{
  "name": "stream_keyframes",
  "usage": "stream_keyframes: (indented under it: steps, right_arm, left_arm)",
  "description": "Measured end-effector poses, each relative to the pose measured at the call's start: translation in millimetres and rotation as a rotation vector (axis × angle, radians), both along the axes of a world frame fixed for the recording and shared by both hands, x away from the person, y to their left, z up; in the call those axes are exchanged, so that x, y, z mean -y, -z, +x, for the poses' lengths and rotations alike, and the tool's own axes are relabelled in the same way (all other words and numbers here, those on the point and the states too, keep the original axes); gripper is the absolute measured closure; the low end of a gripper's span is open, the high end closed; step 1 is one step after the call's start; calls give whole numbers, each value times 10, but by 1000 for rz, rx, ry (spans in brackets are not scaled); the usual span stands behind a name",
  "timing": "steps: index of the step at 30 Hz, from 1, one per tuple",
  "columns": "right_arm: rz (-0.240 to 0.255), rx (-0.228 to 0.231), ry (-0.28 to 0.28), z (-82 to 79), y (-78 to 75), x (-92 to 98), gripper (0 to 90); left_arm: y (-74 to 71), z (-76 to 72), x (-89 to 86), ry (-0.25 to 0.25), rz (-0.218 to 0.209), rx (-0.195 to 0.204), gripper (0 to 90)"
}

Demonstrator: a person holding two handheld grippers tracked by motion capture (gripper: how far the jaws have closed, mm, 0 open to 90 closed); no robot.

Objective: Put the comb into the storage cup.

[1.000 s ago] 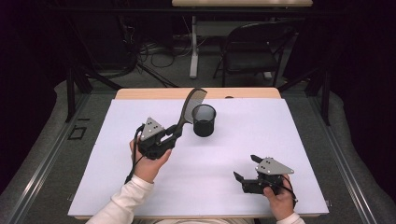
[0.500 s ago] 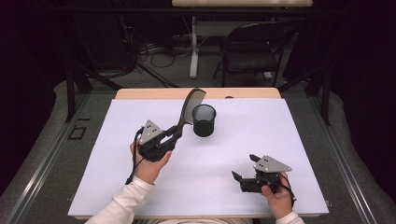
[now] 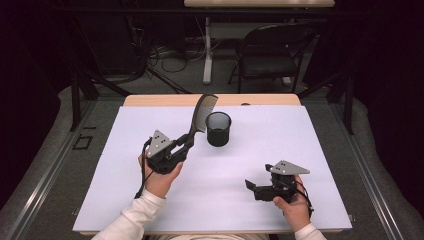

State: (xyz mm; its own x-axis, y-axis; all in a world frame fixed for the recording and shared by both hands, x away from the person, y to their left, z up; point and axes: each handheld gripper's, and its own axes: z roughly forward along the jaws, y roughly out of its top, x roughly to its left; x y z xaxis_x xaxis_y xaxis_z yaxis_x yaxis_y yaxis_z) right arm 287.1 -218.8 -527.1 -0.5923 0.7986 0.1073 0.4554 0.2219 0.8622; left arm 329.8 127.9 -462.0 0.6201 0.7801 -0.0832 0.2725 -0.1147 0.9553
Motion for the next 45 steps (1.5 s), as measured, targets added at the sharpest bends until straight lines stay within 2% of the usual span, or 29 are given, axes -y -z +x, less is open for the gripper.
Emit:
stream_keyframes:
  steps: [8,14,28,35,38,45]
  right_arm:
    - [-9,-62,69,127,-39,-31,53]
    - [-16,-78,79,205,-70,-30,72]
    - [-59,-76,51,328,-212,-144,85]
    - [-60,-89,51,420,-320,-178,108]
    - [-57,-88,53,450,-371,-200,139]
    - [-59,-80,56,521,-457,-237,149]
  left_arm:
    - [8,-2,-14,-6,-9,3,725]
    - [15,4,-17,-8,-17,1,725]
    - [22,3,6,0,-17,-2,725]
    - [17,-10,6,-3,-16,5,725]
    - [16,-15,13,-4,-16,10,725]
    - [23,-4,21,-1,-15,7,725]
